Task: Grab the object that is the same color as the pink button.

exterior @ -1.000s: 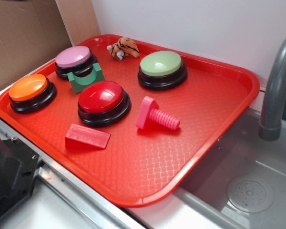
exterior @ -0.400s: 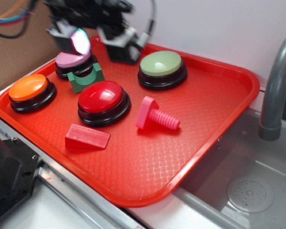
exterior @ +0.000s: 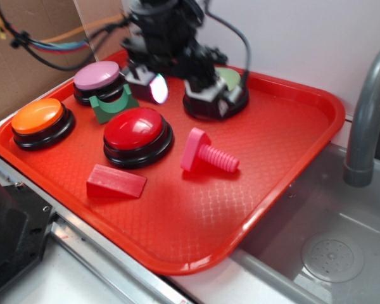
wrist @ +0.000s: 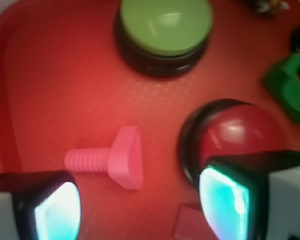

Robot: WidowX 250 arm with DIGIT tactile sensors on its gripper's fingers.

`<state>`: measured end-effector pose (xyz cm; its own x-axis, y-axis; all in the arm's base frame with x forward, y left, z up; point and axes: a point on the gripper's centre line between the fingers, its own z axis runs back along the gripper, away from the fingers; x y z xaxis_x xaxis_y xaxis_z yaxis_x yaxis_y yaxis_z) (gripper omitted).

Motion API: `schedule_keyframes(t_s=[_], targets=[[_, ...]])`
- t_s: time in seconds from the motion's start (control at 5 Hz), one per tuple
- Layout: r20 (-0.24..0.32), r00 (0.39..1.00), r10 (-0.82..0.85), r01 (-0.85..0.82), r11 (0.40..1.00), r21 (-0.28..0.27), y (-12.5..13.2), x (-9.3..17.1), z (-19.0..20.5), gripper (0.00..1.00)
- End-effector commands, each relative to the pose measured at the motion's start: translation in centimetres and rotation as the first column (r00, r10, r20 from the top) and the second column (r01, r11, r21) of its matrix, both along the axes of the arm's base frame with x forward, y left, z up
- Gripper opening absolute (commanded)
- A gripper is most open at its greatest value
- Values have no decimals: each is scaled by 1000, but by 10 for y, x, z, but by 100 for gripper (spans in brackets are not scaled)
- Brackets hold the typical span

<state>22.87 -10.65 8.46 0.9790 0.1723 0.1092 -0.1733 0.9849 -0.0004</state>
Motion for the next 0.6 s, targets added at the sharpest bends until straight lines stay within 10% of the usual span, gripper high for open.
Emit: schedule_keyframes(t_s=[0.0,0.4], targets=[[-27,997,-69,68,996,-51,-15,7,-22,100],[-4,998,-67,67,995,-74,-24,14,-31,100]])
